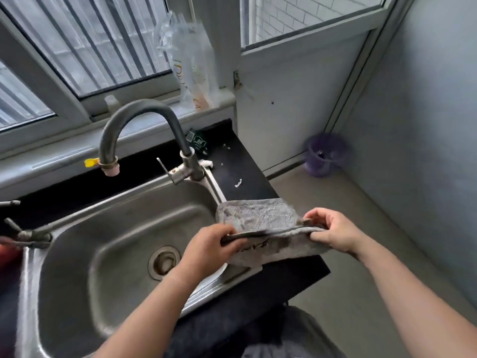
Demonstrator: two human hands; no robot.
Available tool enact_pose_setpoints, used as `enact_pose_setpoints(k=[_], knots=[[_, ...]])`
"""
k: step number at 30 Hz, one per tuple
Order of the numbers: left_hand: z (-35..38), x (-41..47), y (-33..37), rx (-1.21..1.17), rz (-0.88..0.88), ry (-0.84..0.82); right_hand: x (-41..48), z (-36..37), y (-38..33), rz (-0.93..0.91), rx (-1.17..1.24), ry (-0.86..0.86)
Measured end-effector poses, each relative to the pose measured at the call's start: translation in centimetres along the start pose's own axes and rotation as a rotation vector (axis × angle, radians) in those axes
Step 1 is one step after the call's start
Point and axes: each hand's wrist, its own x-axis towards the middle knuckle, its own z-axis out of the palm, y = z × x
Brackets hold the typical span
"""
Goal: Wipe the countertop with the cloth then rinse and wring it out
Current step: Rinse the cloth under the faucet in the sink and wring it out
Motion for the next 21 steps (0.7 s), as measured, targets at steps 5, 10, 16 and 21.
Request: enact_pose_setpoints(k=[5,10,16,21], knots=[[0.4,5.1,-0.9,0.15,-0.079,0.091,4.8,-0.6,-0.2,-0.031,0.005,0.083],[2.4,10.7,-2.8,0.382,-0.225,-0.145,10.7,-1.1,0.8,0.029,-0.268,0.006],[6.5,14.1,-1.8,0.46,-0.087,-0.3,10.4,2.6,3.9,0.02,-0.483,-0.043],[6.7,15.7,-1.1,0.559,-0.196,-0.54,9.8,2.7,5.0,-0.015,-0.405,-0.027]])
